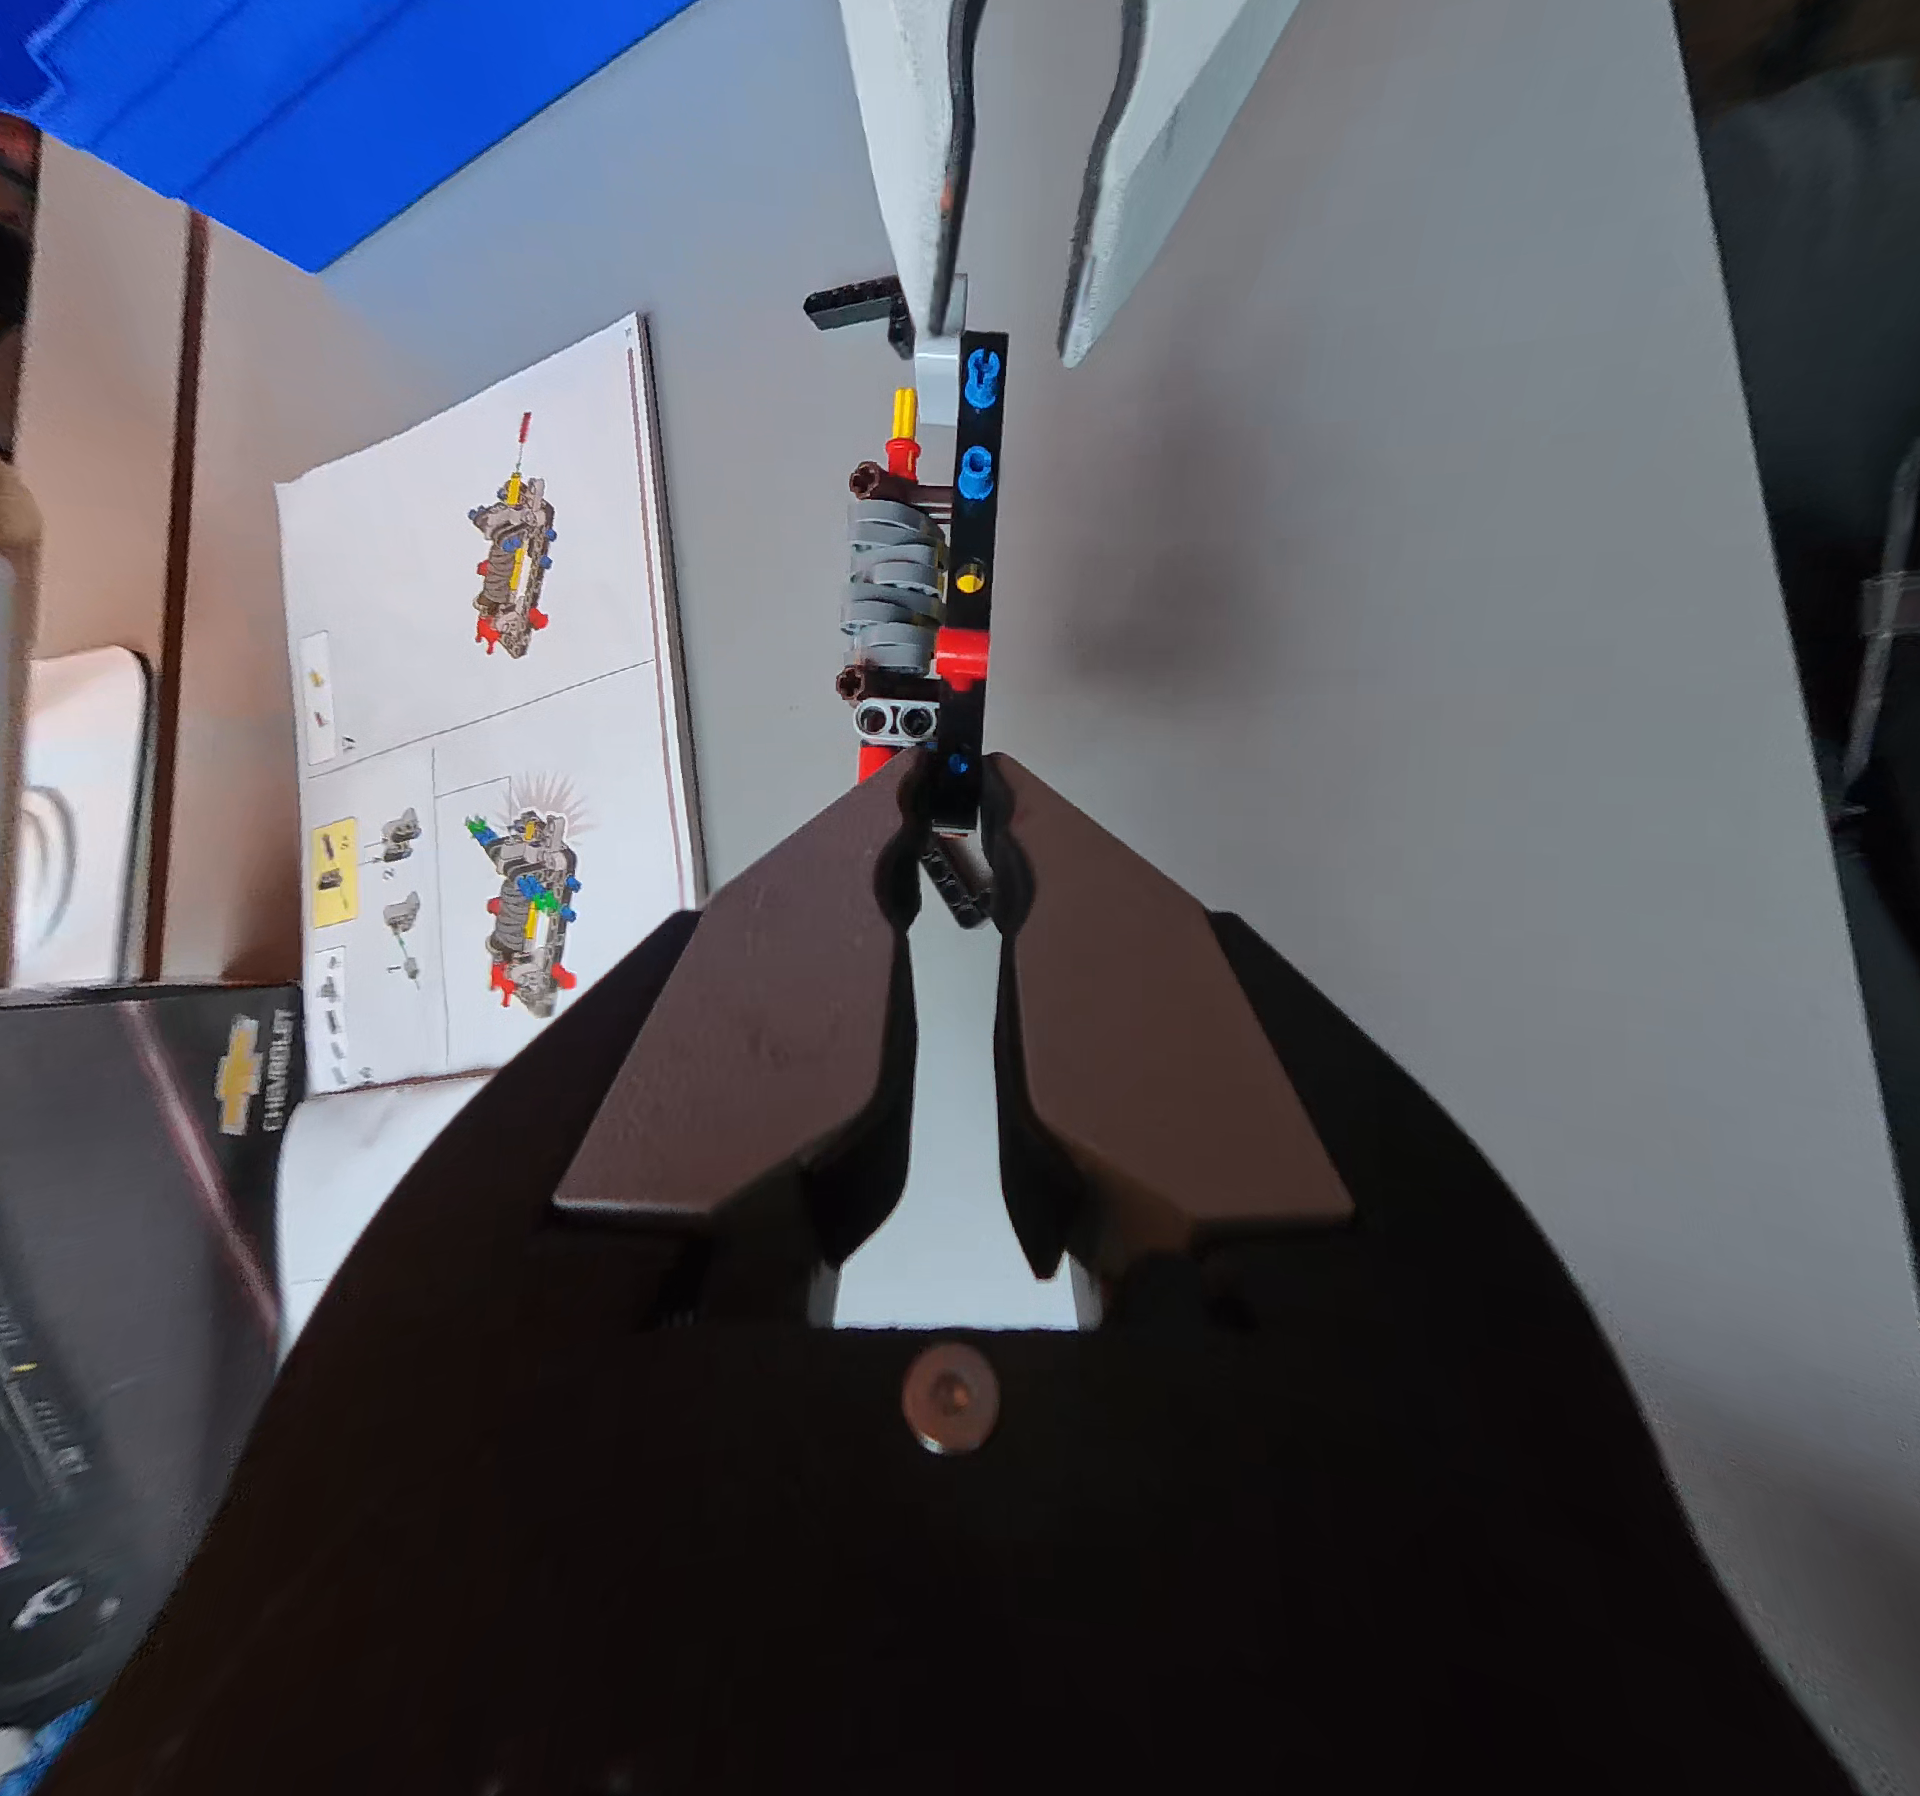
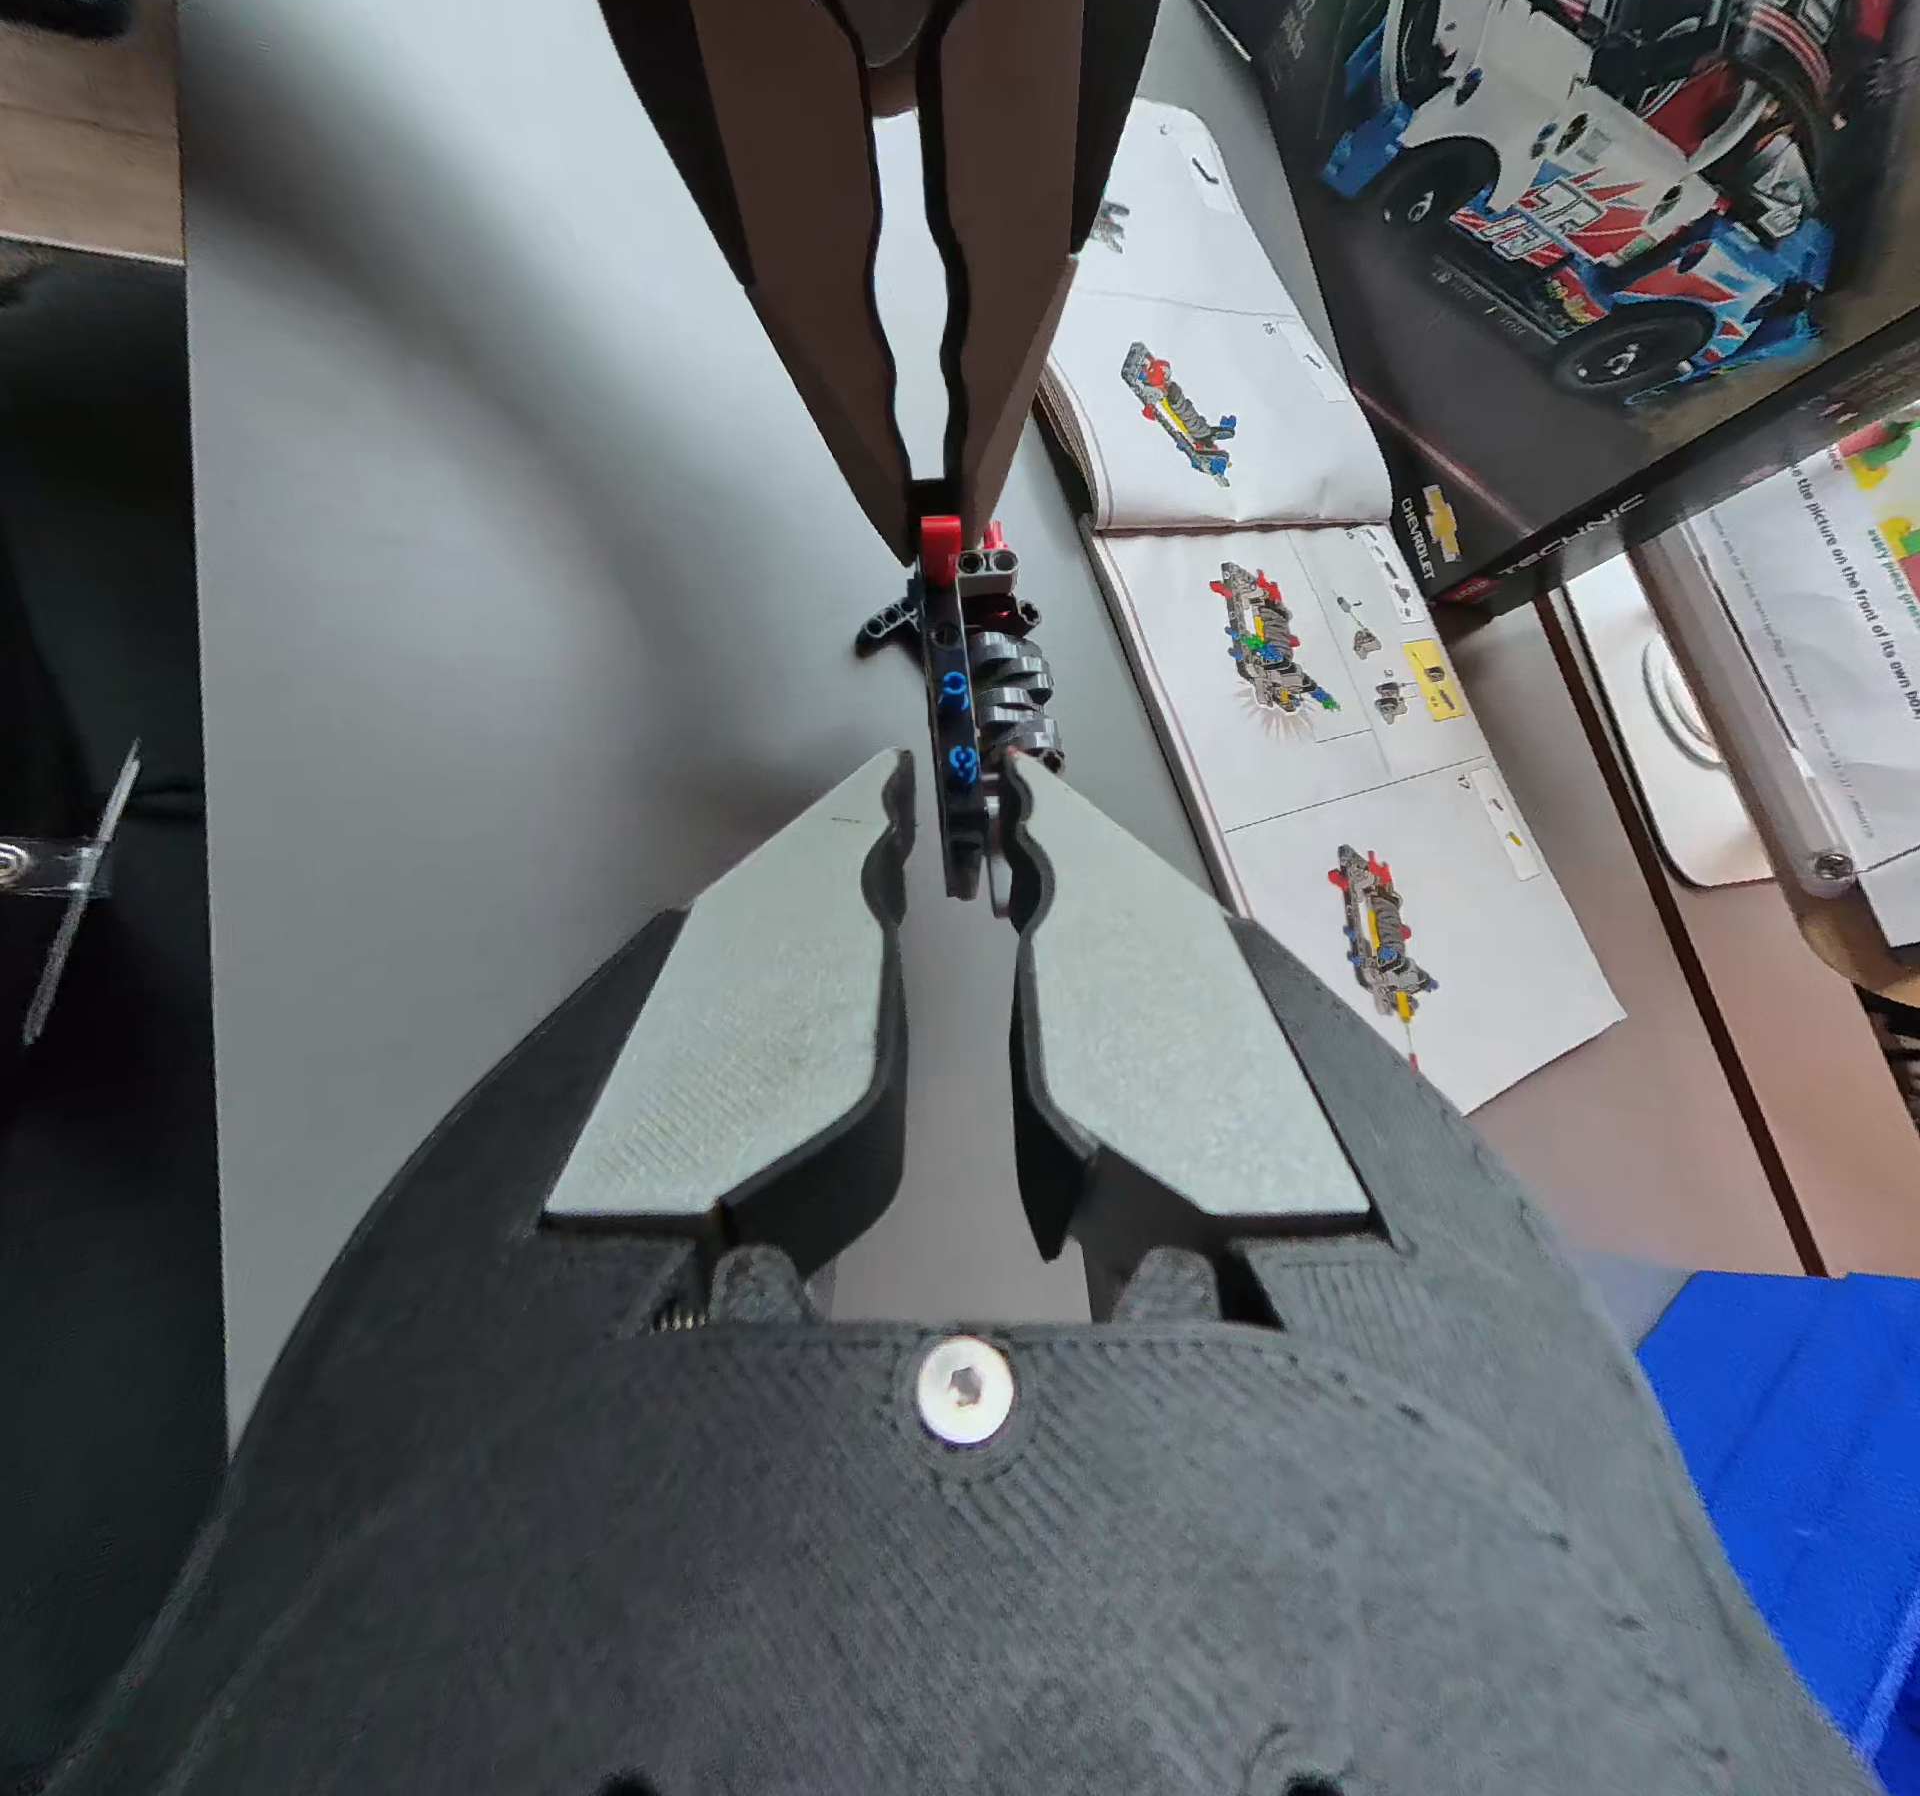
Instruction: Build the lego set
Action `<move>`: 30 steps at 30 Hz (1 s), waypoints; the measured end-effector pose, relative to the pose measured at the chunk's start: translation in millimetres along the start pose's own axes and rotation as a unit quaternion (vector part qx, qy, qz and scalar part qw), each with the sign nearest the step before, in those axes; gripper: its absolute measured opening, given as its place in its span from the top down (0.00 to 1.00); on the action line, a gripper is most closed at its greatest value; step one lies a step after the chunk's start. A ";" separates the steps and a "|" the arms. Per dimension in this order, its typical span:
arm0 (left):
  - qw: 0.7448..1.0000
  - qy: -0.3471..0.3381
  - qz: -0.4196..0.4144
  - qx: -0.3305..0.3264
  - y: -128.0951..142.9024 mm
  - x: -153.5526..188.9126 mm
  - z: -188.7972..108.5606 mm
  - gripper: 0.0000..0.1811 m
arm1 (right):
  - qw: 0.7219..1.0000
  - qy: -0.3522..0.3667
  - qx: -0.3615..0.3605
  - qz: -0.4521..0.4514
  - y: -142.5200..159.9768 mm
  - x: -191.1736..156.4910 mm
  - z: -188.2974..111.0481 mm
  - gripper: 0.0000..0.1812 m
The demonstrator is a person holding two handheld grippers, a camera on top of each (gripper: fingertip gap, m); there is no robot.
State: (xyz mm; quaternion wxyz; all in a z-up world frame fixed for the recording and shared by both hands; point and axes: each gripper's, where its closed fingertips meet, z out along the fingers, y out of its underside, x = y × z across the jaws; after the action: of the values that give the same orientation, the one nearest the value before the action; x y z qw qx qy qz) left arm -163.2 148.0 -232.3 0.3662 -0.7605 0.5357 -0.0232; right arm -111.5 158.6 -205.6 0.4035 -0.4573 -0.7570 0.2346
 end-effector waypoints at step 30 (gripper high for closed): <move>0.993 -0.095 0.074 -0.011 -25.4 14.2 44.4 0.96 | 0.989 0.111 0.017 -0.091 19.3 -12.7 12.8 0.99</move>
State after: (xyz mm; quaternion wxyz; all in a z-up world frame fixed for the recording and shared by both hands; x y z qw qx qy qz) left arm -117.9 163.9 -255.0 0.4075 -0.7216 0.5537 0.0820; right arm -109.1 156.7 -231.8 0.5128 -0.4026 -0.7417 0.1575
